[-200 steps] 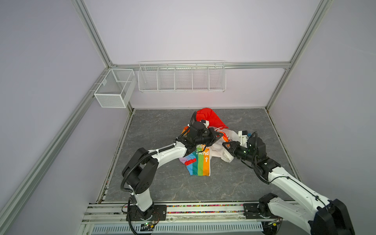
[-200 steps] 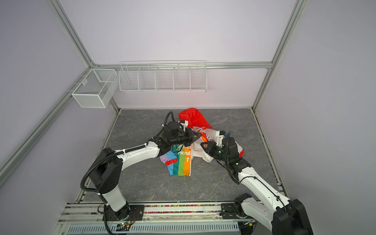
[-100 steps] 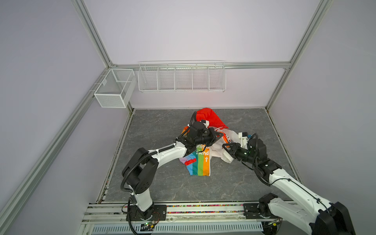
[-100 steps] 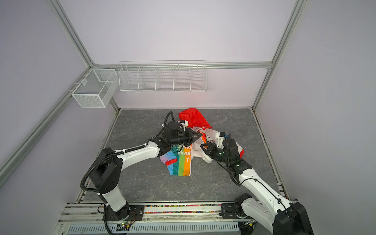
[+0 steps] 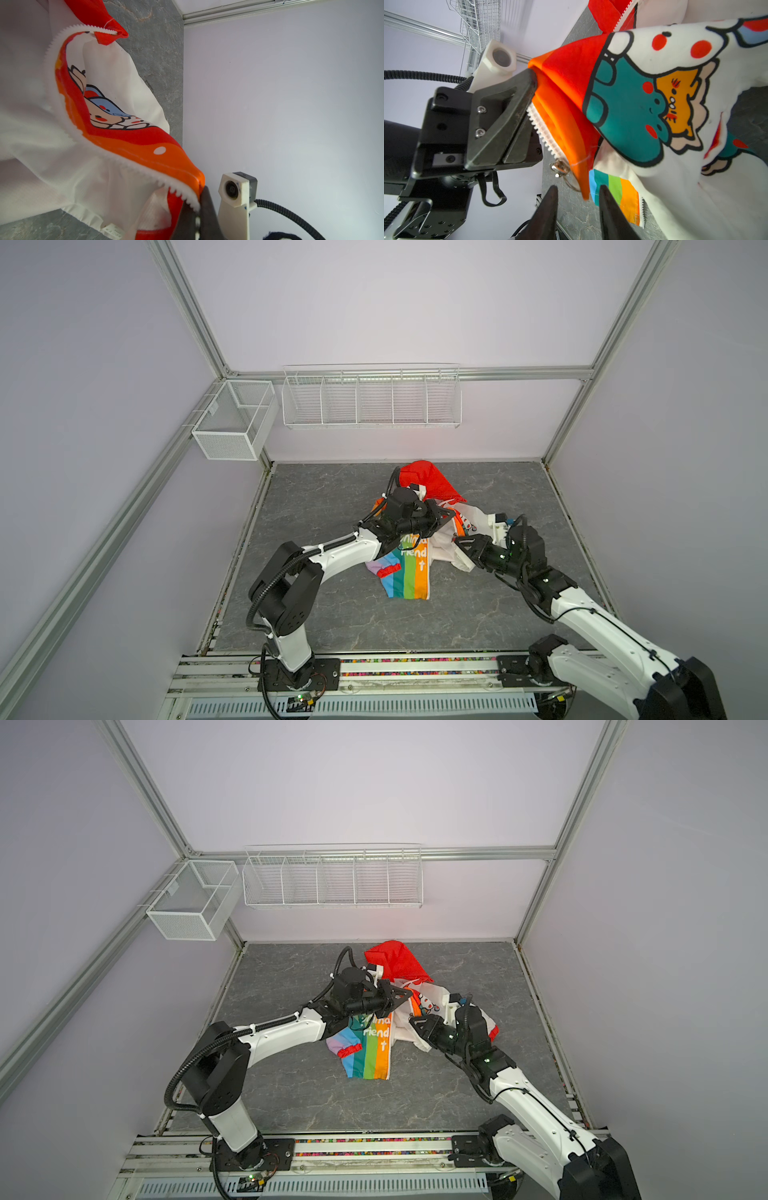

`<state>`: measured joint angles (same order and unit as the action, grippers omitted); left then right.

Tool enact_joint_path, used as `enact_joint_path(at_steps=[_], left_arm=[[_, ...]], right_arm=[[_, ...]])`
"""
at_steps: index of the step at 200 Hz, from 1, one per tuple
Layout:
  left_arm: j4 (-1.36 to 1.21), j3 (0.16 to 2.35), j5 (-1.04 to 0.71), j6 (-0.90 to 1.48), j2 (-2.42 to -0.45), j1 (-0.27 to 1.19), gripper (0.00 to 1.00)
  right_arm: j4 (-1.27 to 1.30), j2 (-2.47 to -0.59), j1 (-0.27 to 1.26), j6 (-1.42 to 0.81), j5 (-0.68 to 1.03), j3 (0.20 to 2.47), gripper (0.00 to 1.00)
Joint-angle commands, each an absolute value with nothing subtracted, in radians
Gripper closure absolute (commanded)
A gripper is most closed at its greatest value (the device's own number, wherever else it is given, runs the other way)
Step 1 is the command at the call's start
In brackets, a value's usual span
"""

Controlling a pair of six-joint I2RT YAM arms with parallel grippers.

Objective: Zip up the jacket

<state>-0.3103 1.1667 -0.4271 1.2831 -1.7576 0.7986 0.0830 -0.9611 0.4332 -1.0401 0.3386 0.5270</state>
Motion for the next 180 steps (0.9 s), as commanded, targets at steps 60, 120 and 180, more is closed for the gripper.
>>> enact_joint_path(at_steps=[60,120,180], left_arm=[[-0.348,1.169,-0.431,1.299,-1.738,0.794,1.00],[-0.347,1.167,-0.434,1.300,-1.736,0.794,1.00],[-0.344,1.167,-0.433,1.300,-1.736,0.795,1.00]], right_arm=[[0.118,-0.969,0.429,-1.051,0.364,0.512,0.72],[0.176,-1.009,0.428,-1.075,0.383,0.510,0.76],[0.169,-1.008,0.429,-1.076,0.374,0.515,0.80]])
